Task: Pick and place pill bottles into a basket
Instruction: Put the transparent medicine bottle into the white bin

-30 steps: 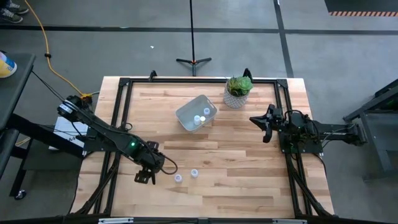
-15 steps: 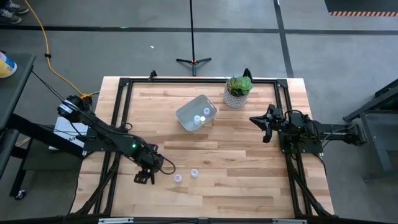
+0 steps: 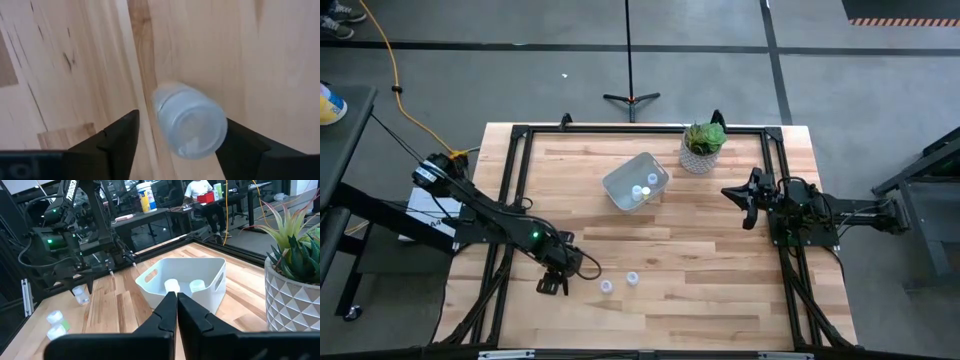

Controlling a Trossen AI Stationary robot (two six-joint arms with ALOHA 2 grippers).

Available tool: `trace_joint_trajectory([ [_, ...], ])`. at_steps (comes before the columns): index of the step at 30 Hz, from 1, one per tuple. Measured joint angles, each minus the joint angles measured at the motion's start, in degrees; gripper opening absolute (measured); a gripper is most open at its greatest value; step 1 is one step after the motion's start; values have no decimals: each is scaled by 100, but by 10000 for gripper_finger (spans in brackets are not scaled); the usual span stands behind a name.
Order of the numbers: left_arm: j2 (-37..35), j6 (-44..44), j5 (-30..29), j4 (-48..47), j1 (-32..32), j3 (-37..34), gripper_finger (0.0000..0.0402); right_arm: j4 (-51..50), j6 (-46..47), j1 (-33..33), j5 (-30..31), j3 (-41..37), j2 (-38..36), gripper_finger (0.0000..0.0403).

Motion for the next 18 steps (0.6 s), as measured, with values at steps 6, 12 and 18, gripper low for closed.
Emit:
trace_joint_trajectory([
  [6, 0, 0, -55, 354, 0, 0, 224, -15, 0, -1, 0, 0, 0, 2],
  [12, 0, -120, -236, 486, 0, 108, 182, -28, 2, 0, 0, 0, 0, 4],
  [18, 0, -63, -391, -42, 17, 527, 178, -35, -4, -1, 2, 0, 0, 2],
])
